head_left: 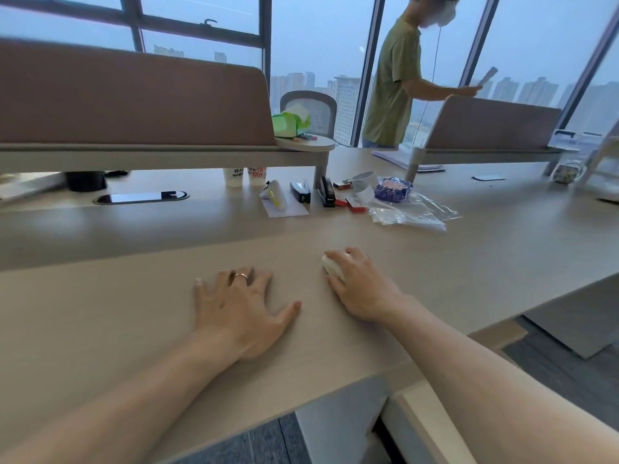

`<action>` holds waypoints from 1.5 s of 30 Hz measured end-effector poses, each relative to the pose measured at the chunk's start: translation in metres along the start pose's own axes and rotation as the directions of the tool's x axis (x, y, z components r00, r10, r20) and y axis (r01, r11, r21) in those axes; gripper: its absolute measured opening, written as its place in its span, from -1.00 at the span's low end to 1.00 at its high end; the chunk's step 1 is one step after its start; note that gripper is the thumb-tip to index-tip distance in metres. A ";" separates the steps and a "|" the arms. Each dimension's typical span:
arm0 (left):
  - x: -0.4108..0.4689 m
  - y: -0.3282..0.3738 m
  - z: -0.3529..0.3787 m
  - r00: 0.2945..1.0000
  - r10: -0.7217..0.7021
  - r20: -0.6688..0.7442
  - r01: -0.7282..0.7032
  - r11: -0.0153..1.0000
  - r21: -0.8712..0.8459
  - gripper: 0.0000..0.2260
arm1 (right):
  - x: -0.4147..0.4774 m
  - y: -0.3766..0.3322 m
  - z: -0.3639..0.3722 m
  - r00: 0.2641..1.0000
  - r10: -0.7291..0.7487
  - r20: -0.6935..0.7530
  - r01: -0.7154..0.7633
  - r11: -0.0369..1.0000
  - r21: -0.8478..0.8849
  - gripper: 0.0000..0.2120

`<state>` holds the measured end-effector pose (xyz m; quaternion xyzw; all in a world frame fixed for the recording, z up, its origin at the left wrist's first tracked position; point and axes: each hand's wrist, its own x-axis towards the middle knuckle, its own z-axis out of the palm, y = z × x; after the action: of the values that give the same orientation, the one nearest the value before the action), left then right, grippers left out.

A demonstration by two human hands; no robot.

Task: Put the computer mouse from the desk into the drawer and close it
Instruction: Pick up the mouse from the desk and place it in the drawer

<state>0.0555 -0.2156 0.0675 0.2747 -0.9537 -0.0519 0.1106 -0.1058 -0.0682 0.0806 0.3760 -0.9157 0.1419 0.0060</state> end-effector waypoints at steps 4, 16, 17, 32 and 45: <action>-0.001 0.000 -0.001 1.000 -0.003 -0.006 0.003 1.000 -0.014 -0.24 | -0.005 -0.001 0.001 0.999 -0.015 -0.042 0.016 1.000 0.006 -0.54; -0.006 0.002 -0.007 0.999 -0.022 0.040 0.023 0.999 -0.028 -0.20 | -0.105 0.051 -0.047 0.962 0.045 -0.268 -0.019 0.995 0.098 -0.58; -0.007 0.003 -0.009 0.999 -0.019 0.043 0.019 1.000 -0.017 -0.22 | -0.120 0.059 -0.052 0.959 0.063 -0.278 -0.041 0.996 0.085 -0.58; -0.108 0.166 -0.008 0.741 0.664 -0.098 -0.663 0.702 -0.260 -0.32 | -0.268 0.142 -0.070 0.920 0.274 -0.280 -0.281 0.960 0.016 -0.56; -0.093 0.205 0.083 0.789 0.595 0.152 -0.574 0.802 -0.164 -0.41 | -0.300 0.170 -0.030 0.923 0.341 -0.180 -0.329 0.940 0.091 -0.55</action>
<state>0.0069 0.0105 0.0028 -0.0470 -0.9936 -0.0939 0.0415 -0.0105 0.2607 0.0305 0.1984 -0.9569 0.2037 0.0594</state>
